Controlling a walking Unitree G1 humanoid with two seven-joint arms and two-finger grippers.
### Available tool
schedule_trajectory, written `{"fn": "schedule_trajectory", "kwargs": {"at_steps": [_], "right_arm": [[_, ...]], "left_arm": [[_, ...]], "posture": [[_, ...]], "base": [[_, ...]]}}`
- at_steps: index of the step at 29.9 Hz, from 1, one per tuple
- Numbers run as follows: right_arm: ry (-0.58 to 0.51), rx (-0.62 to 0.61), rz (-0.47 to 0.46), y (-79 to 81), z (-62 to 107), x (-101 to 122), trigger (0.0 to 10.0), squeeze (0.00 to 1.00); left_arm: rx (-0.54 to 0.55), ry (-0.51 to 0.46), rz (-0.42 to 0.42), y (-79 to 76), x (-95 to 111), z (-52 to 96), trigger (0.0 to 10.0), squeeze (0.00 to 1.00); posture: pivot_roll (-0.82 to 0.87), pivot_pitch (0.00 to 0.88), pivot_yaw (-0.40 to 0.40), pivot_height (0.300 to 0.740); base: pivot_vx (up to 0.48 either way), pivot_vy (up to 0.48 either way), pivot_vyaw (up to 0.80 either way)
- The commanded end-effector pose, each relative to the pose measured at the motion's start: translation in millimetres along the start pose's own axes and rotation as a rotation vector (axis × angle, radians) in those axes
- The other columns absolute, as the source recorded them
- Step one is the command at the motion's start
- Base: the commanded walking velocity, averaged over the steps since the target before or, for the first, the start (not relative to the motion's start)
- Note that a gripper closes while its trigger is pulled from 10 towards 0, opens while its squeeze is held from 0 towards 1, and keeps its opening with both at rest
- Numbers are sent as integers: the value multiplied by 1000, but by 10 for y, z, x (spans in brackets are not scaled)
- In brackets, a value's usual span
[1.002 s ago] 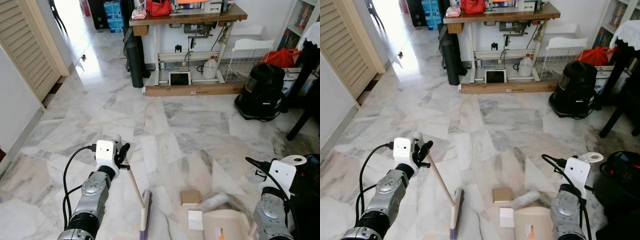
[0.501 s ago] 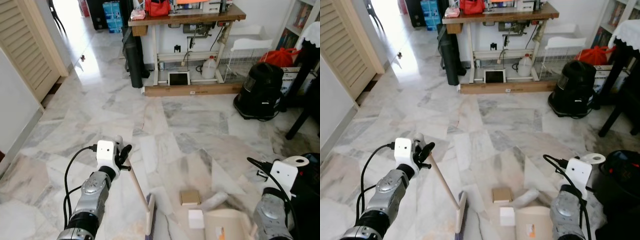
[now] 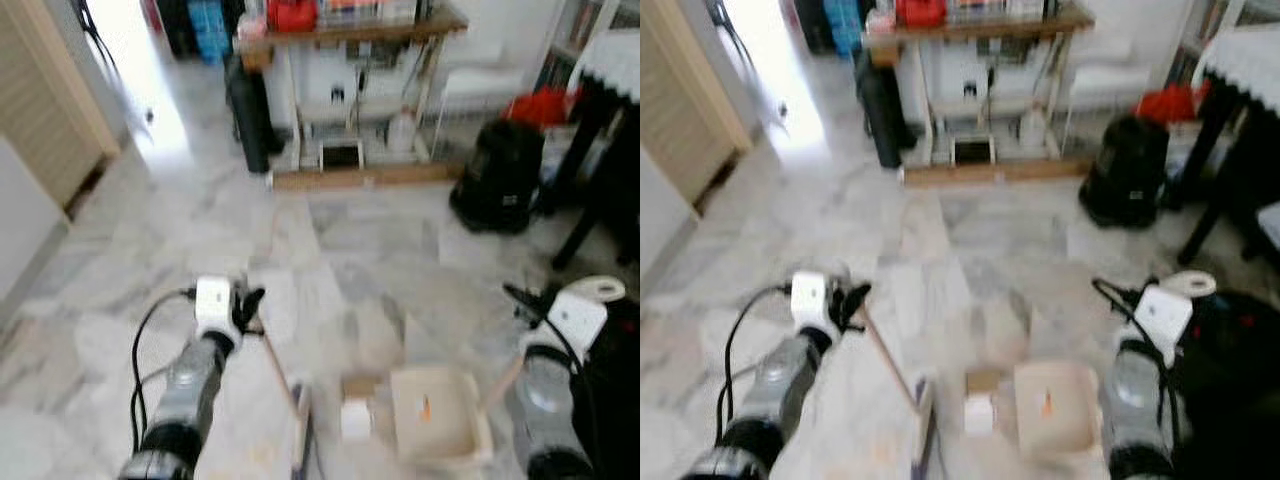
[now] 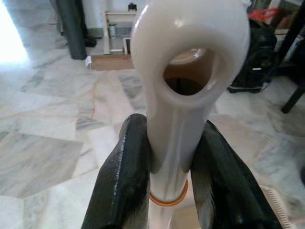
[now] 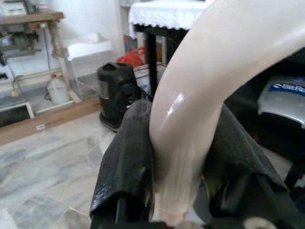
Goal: Sweep floor
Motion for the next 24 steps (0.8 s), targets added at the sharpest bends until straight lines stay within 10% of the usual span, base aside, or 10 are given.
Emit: {"fn": "schedule_trajectory", "kwargs": {"at_steps": [1,24], "right_arm": [[-37,26,-13,62,-26,87,10000,0],[98,16,75,-50,161,-246,10000,0]], "left_arm": [[18,10,3,76,-23,22,10000,0],[15,16,-14,109,-34,36,10000,0]], "posture": [[-96,0,49,740],[-91,0,59,740]], "base": [[0,0,0],[0,0,0]]}}
Point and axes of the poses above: a point about 5 cm out from each wrist's last joint towards the gripper, its own z axis pointing back from the gripper into the wrist, its own x axis along the axis of the wrist's last joint, y = z × x, the point moved 2 cm from there along -z, pointing out of the wrist towards the gripper, and after that the axes turned 12 degrees about -z, right-handed, at the moved point
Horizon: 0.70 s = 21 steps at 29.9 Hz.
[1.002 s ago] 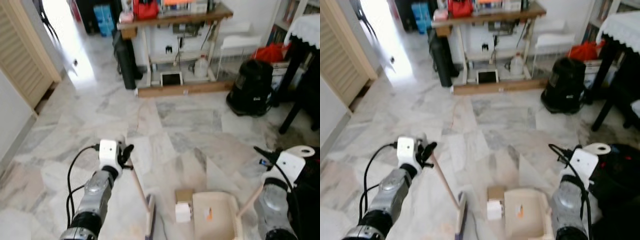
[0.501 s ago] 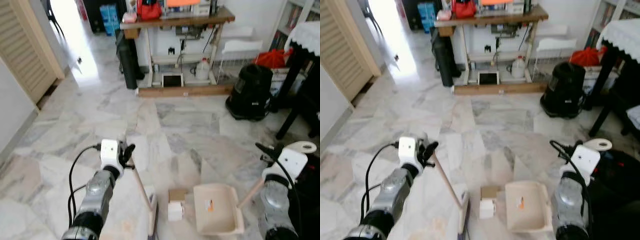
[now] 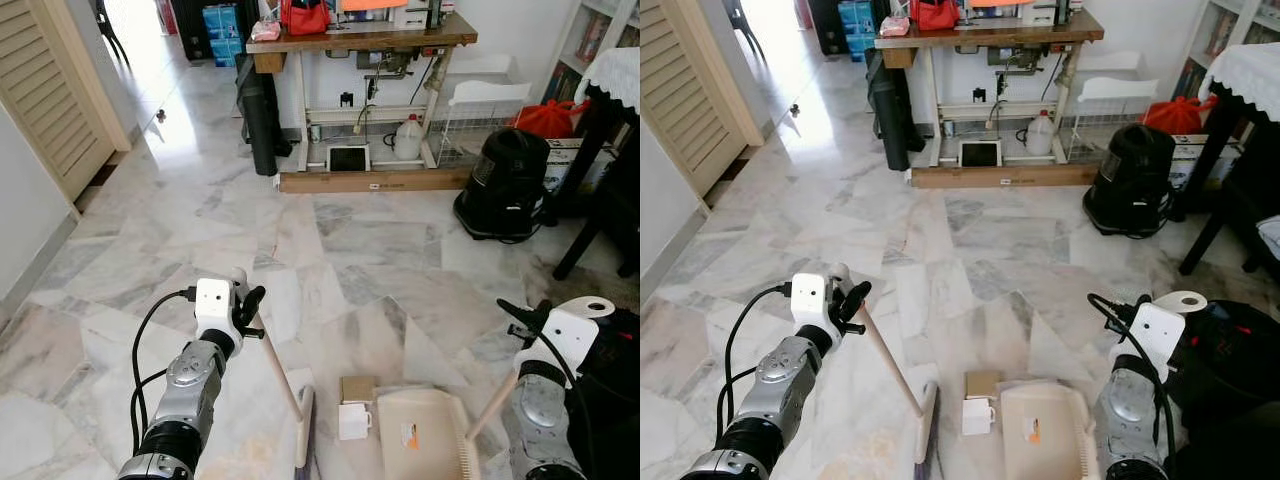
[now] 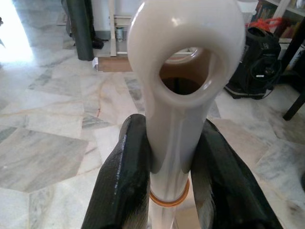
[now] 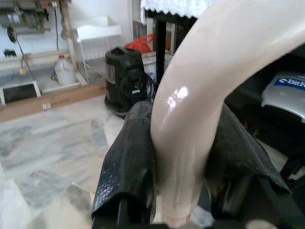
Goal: Sweep floor
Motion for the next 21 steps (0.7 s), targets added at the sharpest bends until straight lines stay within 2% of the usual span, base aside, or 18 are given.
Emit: {"fn": "schedule_trajectory", "kwargs": {"at_steps": [1,21], "right_arm": [[11,4,22,-14,10,-31,10000,0],[77,-7,45,53,56,-183,10000,0]], "left_arm": [[-2,16,-11,42,-34,28,10000,0],[-59,16,-34,16,0,24,10000,0]], "posture": [[-91,0,59,740],[-46,0,74,740]], "base": [[0,0,0],[0,0,0]]}}
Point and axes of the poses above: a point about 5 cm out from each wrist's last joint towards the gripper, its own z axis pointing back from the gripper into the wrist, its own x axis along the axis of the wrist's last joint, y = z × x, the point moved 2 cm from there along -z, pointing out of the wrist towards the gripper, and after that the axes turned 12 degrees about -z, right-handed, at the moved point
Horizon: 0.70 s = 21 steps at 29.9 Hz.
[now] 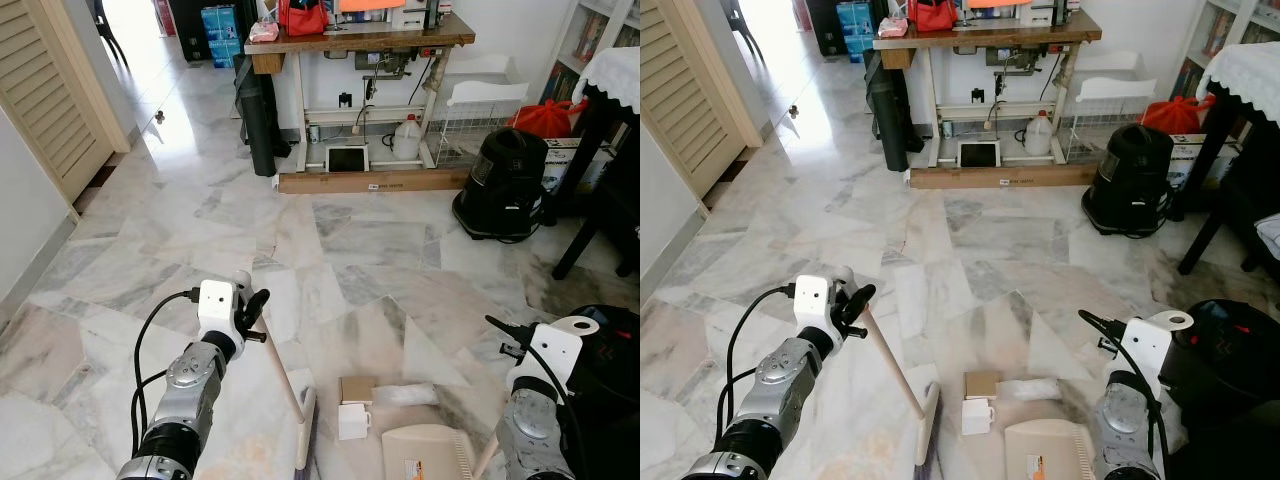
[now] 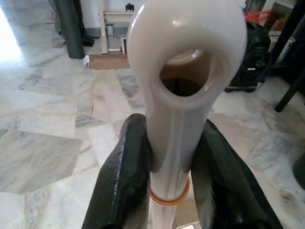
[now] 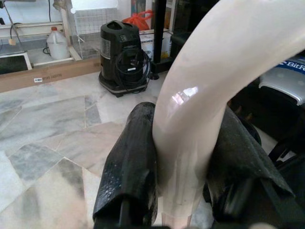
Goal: Sweep floor
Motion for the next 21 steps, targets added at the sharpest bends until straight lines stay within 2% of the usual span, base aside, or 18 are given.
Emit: {"fn": "schedule_trajectory", "kwargs": {"at_steps": [1,7,11,21], "right_arm": [[-11,17,-8,80,6,14,10000,0],[-29,14,-45,125,17,34,10000,0],[-40,36,-51,213,25,53,10000,0],[-60,14,-35,192,-27,108,10000,0]], "left_arm": [[-13,9,-21,31,7,14,10000,0],[-25,8,-28,40,25,19,10000,0],[-46,15,-35,27,8,48,10000,0],[-66,29,-41,11,-19,88,10000,0]], "posture": [[-39,0,77,740],[-37,0,96,740],[-29,0,108,740],[-22,0,121,740]], "base": [[0,0,0],[0,0,0],[0,0,0],[0,0,0]]}}
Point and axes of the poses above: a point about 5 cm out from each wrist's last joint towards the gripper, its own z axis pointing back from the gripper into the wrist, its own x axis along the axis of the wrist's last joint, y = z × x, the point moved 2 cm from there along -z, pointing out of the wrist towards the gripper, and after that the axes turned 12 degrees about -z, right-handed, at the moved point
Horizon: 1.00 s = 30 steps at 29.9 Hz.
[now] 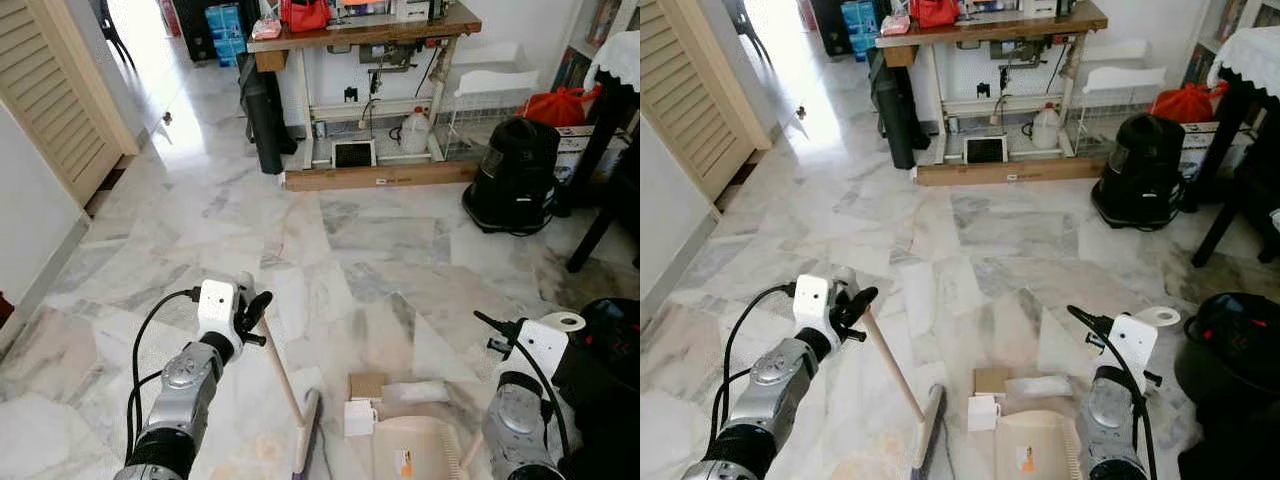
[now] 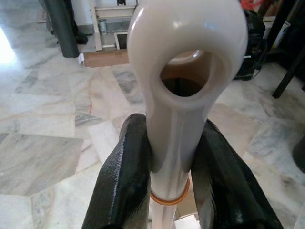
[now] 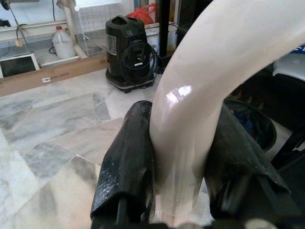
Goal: Sweep floor
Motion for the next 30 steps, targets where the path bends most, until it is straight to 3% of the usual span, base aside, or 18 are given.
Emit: {"fn": "schedule_trajectory", "kwargs": {"at_steps": [1,9,13,22,29,30], "right_arm": [[-45,13,-11,66,-50,106,10000,0],[-65,-24,34,-5,-61,122,10000,0],[-63,-25,32,13,-36,98,10000,0],[-55,-35,40,-1,-18,69,10000,0],[-53,-42,38,-8,-30,76,10000,0],[-49,-44,37,-13,-34,73,10000,0]], "left_arm": [[-6,29,-17,47,-40,37,10000,0],[-30,28,-5,-6,-32,60,10000,0],[-9,26,71,1,-32,64,10000,0],[10,5,156,19,37,4,10000,0],[-41,-2,177,-37,90,-65,10000,0],[-87,4,194,-106,99,-84,10000,0]], "posture": [[-22,0,121,740],[-9,0,127,740],[-12,0,130,740],[-11,0,126,740],[-18,0,122,740],[-17,0,122,740]], "base": [[0,0,0],[0,0,0],[0,0,0],[0,0,0],[0,0,0],[0,0,0]]}}
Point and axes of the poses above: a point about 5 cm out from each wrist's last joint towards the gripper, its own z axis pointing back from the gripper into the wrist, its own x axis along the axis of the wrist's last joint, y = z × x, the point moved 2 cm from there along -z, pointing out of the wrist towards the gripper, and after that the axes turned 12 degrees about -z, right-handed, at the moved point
